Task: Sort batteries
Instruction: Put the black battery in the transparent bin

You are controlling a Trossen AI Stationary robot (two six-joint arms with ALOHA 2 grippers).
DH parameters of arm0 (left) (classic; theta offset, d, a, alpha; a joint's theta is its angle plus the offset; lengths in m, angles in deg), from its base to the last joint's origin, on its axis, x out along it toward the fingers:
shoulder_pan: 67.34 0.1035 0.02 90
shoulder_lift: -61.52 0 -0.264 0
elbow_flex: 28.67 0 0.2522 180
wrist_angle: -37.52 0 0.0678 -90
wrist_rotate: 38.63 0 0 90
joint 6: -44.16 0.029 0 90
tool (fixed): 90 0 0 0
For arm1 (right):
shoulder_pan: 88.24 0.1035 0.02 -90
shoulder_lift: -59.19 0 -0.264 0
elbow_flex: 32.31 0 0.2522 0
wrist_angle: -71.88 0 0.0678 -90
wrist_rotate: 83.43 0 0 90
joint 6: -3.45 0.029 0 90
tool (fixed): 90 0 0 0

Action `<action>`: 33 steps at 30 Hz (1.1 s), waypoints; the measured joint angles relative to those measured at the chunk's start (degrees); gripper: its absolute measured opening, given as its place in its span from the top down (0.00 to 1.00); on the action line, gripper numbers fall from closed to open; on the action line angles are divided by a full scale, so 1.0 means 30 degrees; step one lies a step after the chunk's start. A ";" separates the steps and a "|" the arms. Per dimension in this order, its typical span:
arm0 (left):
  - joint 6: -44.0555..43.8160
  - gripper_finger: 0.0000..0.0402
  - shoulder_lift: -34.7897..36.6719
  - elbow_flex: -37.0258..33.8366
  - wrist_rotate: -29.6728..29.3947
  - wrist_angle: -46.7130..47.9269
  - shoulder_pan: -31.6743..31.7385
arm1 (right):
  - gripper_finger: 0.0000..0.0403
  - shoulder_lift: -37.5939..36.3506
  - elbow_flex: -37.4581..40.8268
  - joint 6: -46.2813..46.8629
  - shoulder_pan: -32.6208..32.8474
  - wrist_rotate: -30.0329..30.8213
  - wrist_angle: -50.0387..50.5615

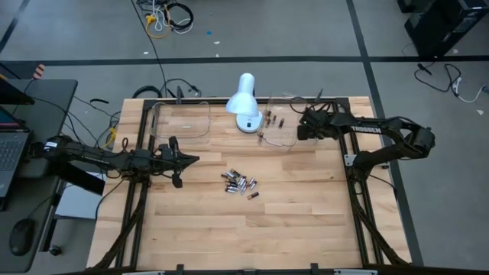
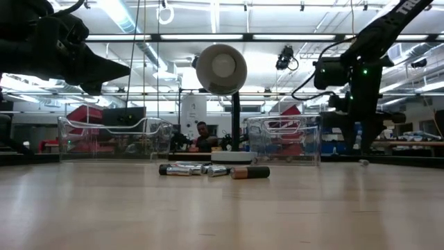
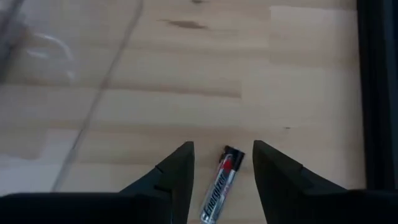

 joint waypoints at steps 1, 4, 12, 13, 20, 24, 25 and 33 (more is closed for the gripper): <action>0.0000 0.99 0.0003 0.0000 0.0000 -0.0014 0.0000 | 0.63 0.0206 0.0000 0.0185 0.0081 0.0011 0.0042; 0.0000 1.00 0.0003 0.0000 0.0000 -0.0014 0.0000 | 0.63 0.0838 -0.0054 0.0571 0.0223 0.0008 -0.0004; -0.0003 1.00 -0.0001 0.0000 0.0000 -0.0006 0.0000 | 0.63 0.1425 -0.0073 0.1163 0.0639 0.0174 0.0493; -0.0007 0.99 -0.0004 0.0000 0.0000 0.0001 0.0000 | 0.63 0.1346 -0.0066 0.1189 0.0678 0.0309 0.0707; -0.0007 0.99 -0.0004 0.0000 0.0000 0.0011 0.0000 | 0.63 0.1234 0.0195 0.1703 0.0831 0.0522 0.2597; 0.0081 0.99 -0.0003 0.0000 0.0000 0.0007 0.0000 | 0.63 0.1233 0.0348 0.1716 0.1195 0.0274 0.1555; 0.0080 0.99 0.0002 0.0000 0.0000 -0.0011 0.0000 | 0.63 0.1233 0.0377 0.1724 0.1251 0.0294 0.1501; -0.0007 0.99 0.0003 0.0000 0.0000 -0.0029 0.0000 | 0.63 0.1219 0.0233 0.2034 0.1449 0.1243 -0.0126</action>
